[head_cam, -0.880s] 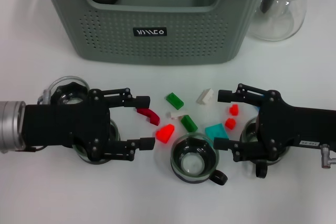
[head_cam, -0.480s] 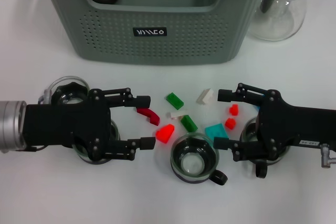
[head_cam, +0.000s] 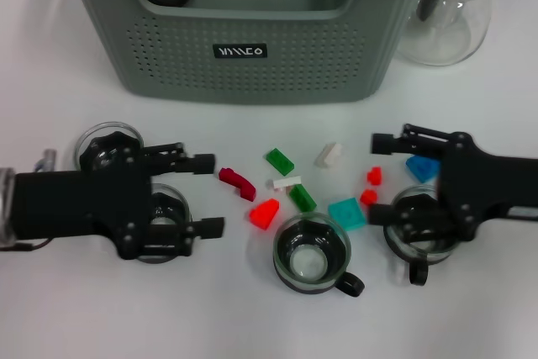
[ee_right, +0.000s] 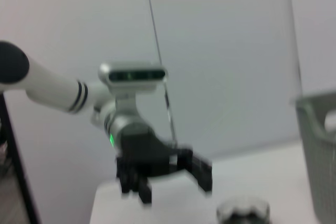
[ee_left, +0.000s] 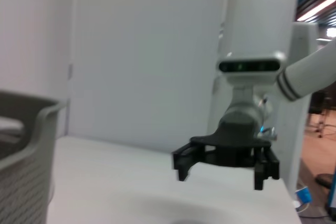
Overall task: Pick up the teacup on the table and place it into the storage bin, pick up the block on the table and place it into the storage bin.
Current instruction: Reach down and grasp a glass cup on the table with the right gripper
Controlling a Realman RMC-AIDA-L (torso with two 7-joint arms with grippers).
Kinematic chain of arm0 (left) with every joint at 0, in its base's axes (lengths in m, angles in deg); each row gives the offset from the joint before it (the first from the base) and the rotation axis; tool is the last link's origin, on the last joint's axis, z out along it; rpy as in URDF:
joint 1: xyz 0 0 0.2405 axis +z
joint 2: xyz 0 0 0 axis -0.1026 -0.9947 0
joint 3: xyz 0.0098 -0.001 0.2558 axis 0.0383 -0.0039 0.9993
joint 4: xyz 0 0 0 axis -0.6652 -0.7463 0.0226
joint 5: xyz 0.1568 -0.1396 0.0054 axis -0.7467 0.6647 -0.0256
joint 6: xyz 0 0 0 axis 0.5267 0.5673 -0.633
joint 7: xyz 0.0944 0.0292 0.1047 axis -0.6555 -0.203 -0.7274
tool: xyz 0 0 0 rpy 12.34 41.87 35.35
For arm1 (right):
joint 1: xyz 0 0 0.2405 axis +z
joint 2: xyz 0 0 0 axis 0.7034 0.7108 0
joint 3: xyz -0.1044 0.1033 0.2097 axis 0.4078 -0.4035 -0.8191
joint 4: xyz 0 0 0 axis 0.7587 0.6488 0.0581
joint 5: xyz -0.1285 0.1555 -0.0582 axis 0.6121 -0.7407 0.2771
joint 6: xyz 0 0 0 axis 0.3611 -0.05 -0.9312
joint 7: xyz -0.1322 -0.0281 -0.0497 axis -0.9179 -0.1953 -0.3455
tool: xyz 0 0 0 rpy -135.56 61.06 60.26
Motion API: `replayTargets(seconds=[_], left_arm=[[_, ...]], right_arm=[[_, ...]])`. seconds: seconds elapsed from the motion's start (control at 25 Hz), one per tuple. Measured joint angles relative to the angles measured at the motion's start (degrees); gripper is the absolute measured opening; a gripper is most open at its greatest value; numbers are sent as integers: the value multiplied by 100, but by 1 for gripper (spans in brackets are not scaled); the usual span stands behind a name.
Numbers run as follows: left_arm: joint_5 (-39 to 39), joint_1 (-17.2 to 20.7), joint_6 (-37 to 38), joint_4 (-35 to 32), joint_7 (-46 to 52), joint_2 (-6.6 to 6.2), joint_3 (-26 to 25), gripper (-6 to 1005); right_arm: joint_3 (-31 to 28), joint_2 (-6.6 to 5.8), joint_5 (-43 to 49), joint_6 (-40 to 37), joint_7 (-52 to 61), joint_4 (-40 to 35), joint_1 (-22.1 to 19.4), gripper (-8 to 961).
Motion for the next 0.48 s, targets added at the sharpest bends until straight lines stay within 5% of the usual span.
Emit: replayTargets(seconds=[0.24,0.48], left_arm=[[-108,400,223,-418,339,-18,-589,765],[-125,503,199,-319,310,19,-864,764]], right_arm=[[209,23,776,-601,2419,-2903,-14,942],[1763,6,1315,-769,4300,-5383,193,941]])
